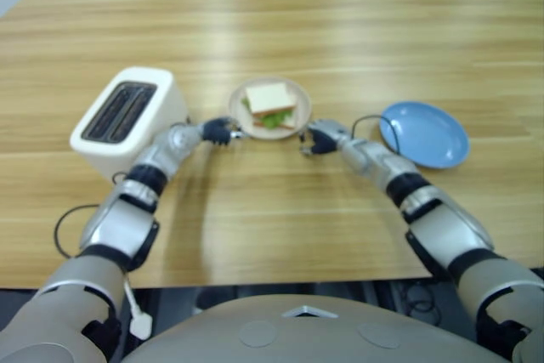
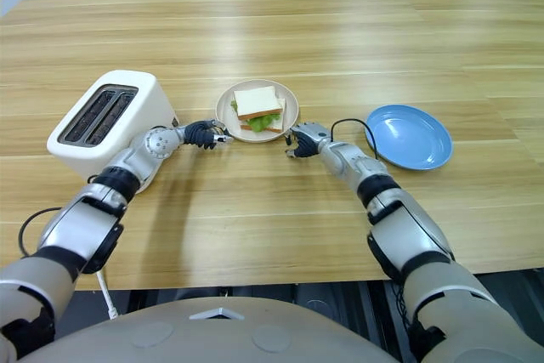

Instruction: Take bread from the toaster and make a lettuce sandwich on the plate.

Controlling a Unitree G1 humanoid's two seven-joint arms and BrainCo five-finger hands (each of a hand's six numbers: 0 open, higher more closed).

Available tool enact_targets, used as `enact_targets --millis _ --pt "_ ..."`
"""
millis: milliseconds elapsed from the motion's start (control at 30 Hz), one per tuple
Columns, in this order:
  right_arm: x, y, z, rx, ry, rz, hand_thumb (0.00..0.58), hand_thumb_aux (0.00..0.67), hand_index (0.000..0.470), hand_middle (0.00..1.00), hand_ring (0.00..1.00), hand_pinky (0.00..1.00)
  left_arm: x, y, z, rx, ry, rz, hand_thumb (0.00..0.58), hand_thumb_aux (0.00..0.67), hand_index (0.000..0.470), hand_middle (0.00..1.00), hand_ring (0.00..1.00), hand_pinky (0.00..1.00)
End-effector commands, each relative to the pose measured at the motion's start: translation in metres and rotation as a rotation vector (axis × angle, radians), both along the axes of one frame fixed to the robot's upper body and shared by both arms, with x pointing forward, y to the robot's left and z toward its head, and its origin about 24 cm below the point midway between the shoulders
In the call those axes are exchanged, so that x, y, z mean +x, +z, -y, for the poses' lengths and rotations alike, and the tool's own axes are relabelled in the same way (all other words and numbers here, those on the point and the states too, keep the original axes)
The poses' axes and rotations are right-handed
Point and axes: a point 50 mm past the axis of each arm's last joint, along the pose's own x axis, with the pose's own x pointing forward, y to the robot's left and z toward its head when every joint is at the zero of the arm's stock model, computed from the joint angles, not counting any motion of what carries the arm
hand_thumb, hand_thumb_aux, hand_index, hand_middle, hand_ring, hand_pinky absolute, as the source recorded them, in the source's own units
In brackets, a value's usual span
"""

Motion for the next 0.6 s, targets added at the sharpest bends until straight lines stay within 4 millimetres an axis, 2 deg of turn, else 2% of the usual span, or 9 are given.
enact_targets --millis 33,133,167,267,400,500,600 --pt "-0.015 0.039 0.011 0.216 -0.005 0.072 0.000 0.000 0.000 0.00 0.00 0.00 -0.018 0.051 0.000 -0.190 -0.022 0.157 0.000 0.000 0.000 0.00 0.00 0.00" --pt "-0.031 0.066 0.019 0.461 -0.063 0.097 0.000 0.000 0.000 0.00 0.00 0.00 -0.039 0.078 -0.001 -0.399 0.048 0.230 0.000 0.000 0.000 0.00 0.00 0.00" --pt "-0.036 0.073 0.021 0.562 -0.094 0.098 0.000 0.000 0.000 0.00 0.00 0.00 -0.047 0.079 0.000 -0.485 0.082 0.213 0.000 0.000 0.000 0.00 0.00 0.00" --pt "-0.044 0.076 0.034 0.869 -0.290 0.056 0.000 0.000 0.000 0.00 0.00 0.00 -0.070 0.063 0.015 -0.719 0.171 0.109 0.000 0.000 0.000 0.00 0.00 0.00" --pt "-0.057 0.059 0.037 1.135 -0.423 -0.038 0.000 0.000 0.000 0.00 0.00 0.00 -0.087 0.034 0.023 -0.951 0.384 0.012 0.000 0.000 0.000 0.00 0.00 0.00" --pt "-0.066 0.040 0.037 1.342 -0.528 -0.092 0.000 0.000 0.000 0.00 0.00 0.00 -0.089 0.026 0.013 -1.026 0.519 0.062 0.000 0.000 0.000 0.00 0.00 0.00" --pt "-0.074 0.026 0.036 1.512 -0.616 -0.126 0.000 0.000 0.000 0.00 0.00 0.00 -0.093 0.015 0.006 -1.046 0.583 0.092 0.000 0.000 0.000 0.00 0.00 0.00"
